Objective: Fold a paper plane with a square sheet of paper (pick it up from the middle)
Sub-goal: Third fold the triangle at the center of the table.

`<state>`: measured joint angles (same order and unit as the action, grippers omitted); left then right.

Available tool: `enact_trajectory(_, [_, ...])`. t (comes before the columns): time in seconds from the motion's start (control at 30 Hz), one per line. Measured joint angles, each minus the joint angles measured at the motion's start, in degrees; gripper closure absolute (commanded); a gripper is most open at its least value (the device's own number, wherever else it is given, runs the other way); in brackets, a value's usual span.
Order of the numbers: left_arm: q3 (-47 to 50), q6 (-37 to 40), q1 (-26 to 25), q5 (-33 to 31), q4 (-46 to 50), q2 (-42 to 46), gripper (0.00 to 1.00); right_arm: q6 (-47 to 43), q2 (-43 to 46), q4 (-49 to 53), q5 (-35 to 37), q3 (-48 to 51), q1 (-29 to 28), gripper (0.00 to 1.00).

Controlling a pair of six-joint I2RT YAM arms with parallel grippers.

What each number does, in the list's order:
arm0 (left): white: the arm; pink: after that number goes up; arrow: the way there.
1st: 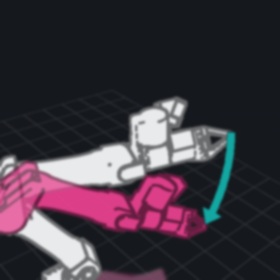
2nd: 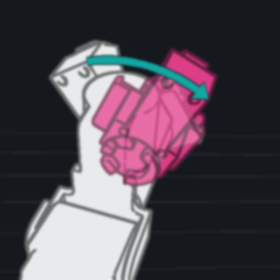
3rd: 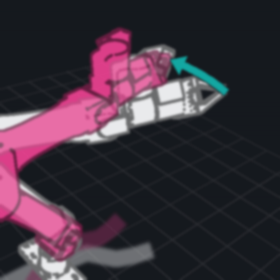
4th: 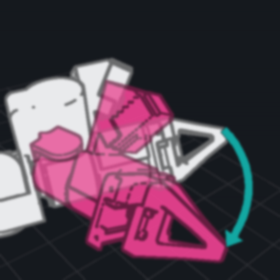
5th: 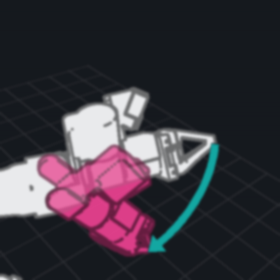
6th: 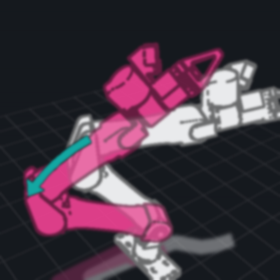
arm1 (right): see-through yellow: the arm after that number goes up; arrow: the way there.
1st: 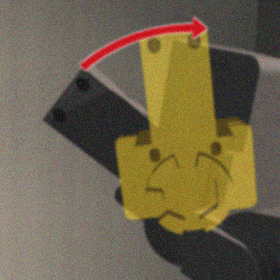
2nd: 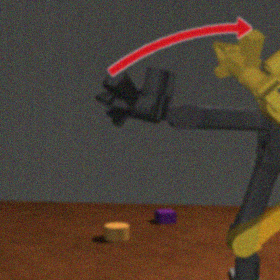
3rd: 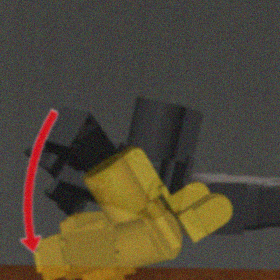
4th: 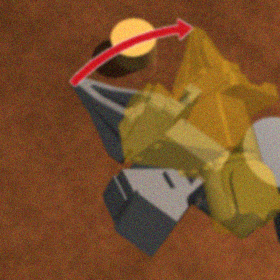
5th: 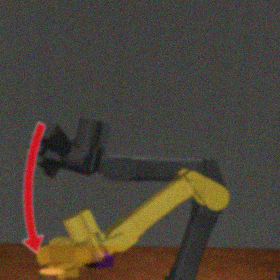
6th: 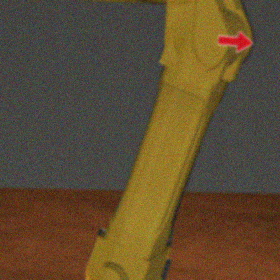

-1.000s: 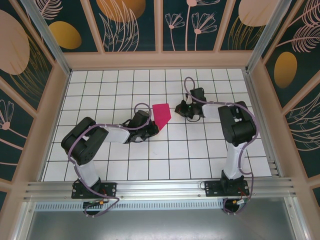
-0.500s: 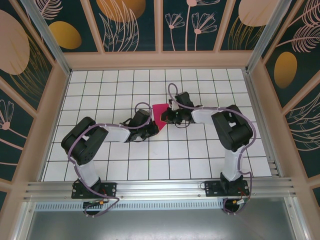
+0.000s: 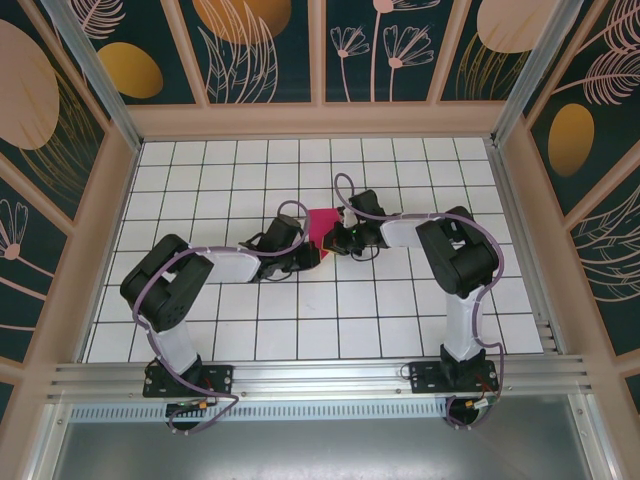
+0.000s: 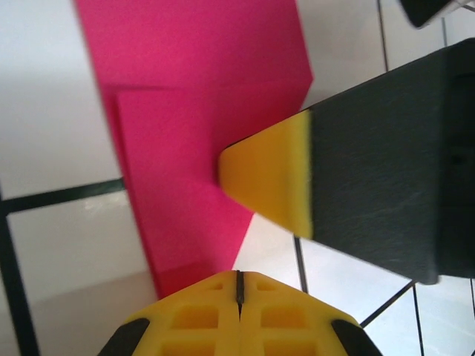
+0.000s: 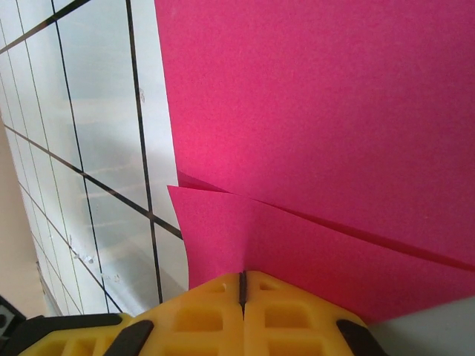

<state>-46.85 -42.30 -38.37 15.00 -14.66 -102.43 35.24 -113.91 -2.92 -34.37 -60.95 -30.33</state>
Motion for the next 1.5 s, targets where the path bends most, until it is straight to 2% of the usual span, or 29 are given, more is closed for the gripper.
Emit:
enact_trajectory(0.47, [-1.9,4.9,0.1,0.6,1.1,-3.4,0.99,0.0,-0.7,0.9,-0.7,-0.8,0.3,1.0])
enact_trajectory(0.93, [5.0,5.6,0.4,4.1,-4.7,-0.2,1.0,1.3,-1.7,3.0,-1.3,-2.2,0.6,1.0])
enact_trajectory(1.27, [5.0,7.6,-0.4,4.1,0.2,1.6,0.99,1.6,-1.8,3.4,-1.6,-2.4,0.7,1.0])
enact_trajectory(1.5, [5.0,8.3,-1.2,1.9,10.0,7.9,0.91,3.1,-1.3,2.2,-1.7,-1.5,0.7,1.0])
